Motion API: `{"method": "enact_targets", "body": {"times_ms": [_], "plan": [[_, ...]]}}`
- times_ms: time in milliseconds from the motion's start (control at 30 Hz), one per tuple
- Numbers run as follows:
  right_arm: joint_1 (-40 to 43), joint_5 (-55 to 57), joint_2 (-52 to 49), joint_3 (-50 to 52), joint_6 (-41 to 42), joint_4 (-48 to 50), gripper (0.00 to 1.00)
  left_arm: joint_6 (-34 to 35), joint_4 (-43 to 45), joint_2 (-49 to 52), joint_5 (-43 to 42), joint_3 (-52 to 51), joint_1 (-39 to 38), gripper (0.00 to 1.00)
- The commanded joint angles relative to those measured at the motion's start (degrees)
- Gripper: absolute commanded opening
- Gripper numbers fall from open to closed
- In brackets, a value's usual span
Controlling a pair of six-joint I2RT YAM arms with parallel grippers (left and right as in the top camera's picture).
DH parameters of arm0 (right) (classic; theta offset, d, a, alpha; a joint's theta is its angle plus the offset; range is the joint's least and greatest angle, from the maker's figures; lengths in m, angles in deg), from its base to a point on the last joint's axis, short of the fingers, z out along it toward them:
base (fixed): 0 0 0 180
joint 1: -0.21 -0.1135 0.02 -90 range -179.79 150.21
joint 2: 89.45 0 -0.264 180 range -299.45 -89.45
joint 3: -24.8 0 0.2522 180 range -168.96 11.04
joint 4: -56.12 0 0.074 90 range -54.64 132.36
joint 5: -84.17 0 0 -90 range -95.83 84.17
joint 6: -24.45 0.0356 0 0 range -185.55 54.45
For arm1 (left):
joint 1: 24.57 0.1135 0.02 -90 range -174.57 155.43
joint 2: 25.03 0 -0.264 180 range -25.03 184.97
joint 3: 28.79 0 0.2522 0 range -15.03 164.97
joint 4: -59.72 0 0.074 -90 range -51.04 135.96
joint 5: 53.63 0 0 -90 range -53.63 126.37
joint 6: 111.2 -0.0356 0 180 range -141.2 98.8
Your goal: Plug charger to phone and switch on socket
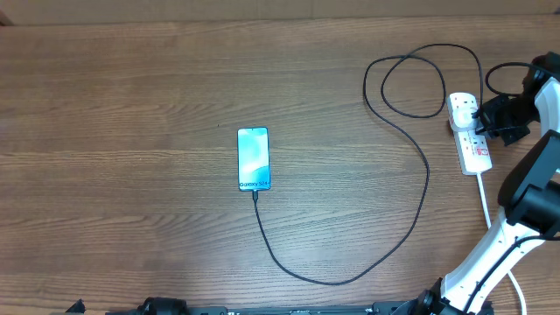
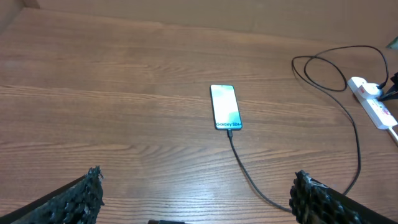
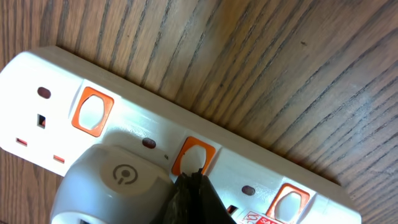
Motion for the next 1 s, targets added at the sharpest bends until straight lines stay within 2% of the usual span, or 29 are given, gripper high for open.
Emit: {"method": "enact_targets", "body": {"times_ms": [0,667,800,967], "plan": [[-0.22,-0.33,-0.35,-1.92,-0.52,0.2,0.04,0.55,-0.07,-0.55,0.55,0.11,0.46,1.0],[-1.53,-1.84,-3.91,-1.92,-2.56,-1.27,0.04,0.55,-0.07,-1.33,0.55,0.11,0.46,0.99],[-1.53,-1.84,-3.91,-1.77,-2.69,-0.96,0.04,0.55,-0.07,-4.2,0.55,-0.02,0.46,1.0],[-1.55,-1.86,-4.79,-1.77,-5.46,-1.29,0.04,0.52,-0.07,-14.12,0.57,0.0,0.48,1.0]]}}
